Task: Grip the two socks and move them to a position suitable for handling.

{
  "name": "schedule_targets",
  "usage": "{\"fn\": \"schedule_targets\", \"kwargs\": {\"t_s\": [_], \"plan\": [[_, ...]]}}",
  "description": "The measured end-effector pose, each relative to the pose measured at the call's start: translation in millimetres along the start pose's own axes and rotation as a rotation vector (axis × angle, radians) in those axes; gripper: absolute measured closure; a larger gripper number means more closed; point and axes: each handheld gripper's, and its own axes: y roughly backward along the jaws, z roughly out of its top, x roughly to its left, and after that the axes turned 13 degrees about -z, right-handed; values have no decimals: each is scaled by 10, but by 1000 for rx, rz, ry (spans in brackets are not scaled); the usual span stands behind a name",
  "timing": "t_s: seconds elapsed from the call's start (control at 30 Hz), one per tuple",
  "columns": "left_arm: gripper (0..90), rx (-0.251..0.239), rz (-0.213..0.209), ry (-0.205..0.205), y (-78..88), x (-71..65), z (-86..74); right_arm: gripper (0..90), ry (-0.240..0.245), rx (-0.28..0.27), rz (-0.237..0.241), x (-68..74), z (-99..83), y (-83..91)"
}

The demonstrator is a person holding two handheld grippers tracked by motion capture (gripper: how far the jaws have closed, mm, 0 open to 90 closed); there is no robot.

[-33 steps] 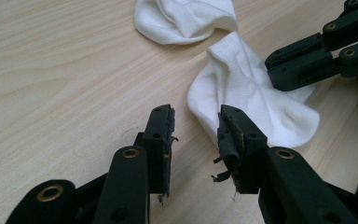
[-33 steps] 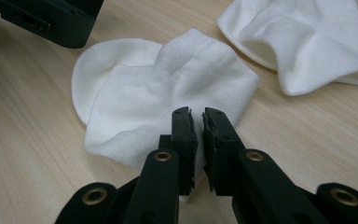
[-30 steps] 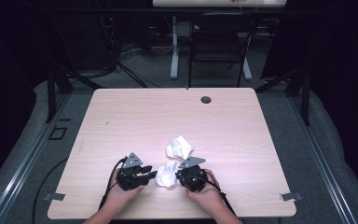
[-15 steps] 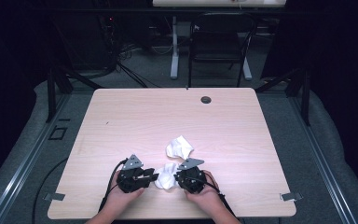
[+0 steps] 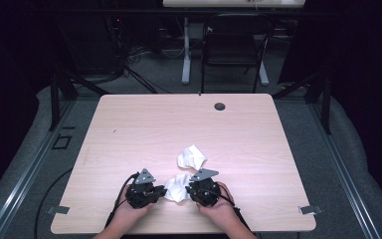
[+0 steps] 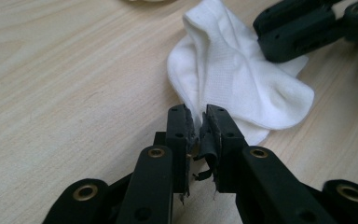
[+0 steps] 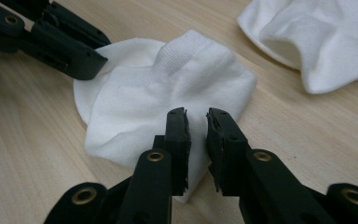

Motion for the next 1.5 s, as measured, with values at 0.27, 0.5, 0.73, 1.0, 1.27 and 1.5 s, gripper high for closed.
{"fn": "schedule_targets", "kwargs": {"t_s": [0.27,0.5,0.73,1.0,1.27,1.5], "plan": [[878,-1,-9,7,-9,-5,-1,721,25,-41,44,153,205,179],[888,-17,-18,31,-13,11,-7,718,68,-17,63,365,264,32],[889,-19,-23,36,-11,16,-10,677,81,5,55,419,223,-77],[890,-18,-29,41,6,35,-3,748,105,-13,41,432,133,-111],[885,-14,-38,51,45,66,-2,845,71,-11,62,382,119,-114],[892,-18,-37,52,53,61,-1,879,36,-4,86,340,122,-108]]}}
